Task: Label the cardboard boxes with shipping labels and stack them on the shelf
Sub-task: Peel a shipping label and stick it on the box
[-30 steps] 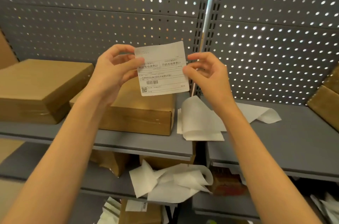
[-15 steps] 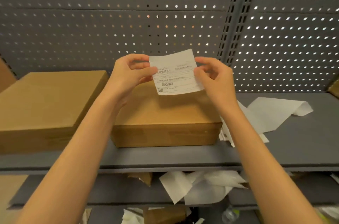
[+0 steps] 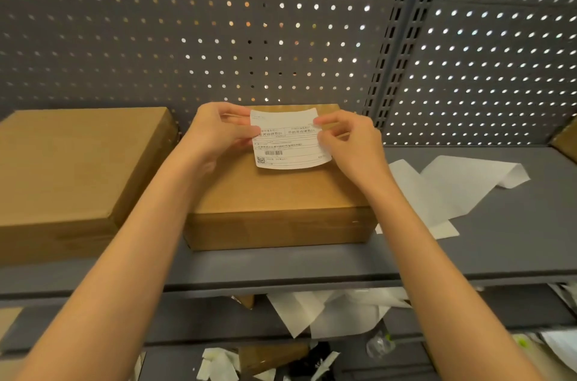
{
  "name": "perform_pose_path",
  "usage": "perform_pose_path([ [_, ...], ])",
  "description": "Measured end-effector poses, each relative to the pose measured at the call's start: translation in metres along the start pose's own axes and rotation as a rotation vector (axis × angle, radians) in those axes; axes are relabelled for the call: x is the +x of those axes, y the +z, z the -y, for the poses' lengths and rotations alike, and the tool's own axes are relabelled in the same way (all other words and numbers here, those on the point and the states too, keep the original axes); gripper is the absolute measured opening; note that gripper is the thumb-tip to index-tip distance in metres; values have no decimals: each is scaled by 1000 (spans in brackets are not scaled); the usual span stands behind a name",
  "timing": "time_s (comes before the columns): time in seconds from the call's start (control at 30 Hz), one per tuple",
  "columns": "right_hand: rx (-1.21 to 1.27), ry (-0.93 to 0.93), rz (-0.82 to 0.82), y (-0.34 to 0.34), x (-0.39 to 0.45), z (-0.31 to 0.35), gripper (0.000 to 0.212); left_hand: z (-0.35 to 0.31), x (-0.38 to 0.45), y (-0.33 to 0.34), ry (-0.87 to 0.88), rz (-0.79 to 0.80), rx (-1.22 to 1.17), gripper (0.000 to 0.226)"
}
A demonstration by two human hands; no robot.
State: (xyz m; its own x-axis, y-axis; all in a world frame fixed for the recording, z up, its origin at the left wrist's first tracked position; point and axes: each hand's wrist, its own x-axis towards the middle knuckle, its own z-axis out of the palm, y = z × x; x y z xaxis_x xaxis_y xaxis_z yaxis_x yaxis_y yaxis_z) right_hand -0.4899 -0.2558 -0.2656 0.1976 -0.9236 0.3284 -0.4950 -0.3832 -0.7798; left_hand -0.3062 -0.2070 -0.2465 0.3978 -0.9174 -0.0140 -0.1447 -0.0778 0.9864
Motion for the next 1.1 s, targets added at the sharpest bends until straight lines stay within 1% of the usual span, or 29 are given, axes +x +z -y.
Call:
perform_pose_path([
  [0.1, -22, -1, 42, 3, 2, 0, 27, 3, 3, -3, -19, -5, 8, 30],
  [0.27, -88, 2, 128, 4, 1, 2, 27, 3, 7, -4, -42, 13, 40, 22],
  [0.37, -118, 4, 154, 4, 1, 3, 26, 4, 8, -4, -65, 5, 33, 18],
  [0.43, -142, 5, 172, 4, 1, 5, 27, 6, 9, -4, -80, 8, 22, 20],
  [0.53, -173, 21, 200, 3, 2, 7, 28, 10, 11, -6, -96, 13, 19, 29],
  [0.63, -206, 42, 240, 3, 5, 10, 30, 10, 13, -7, -113, 23, 55, 28],
  [0.77, -226, 81, 319, 0, 10, 14, 31, 7, 14, -6, -129, 56, 148, 16],
  [1.1, -215, 112, 426, -1, 19, 12, 31, 3, 16, -5, -101, 67, 330, 14],
])
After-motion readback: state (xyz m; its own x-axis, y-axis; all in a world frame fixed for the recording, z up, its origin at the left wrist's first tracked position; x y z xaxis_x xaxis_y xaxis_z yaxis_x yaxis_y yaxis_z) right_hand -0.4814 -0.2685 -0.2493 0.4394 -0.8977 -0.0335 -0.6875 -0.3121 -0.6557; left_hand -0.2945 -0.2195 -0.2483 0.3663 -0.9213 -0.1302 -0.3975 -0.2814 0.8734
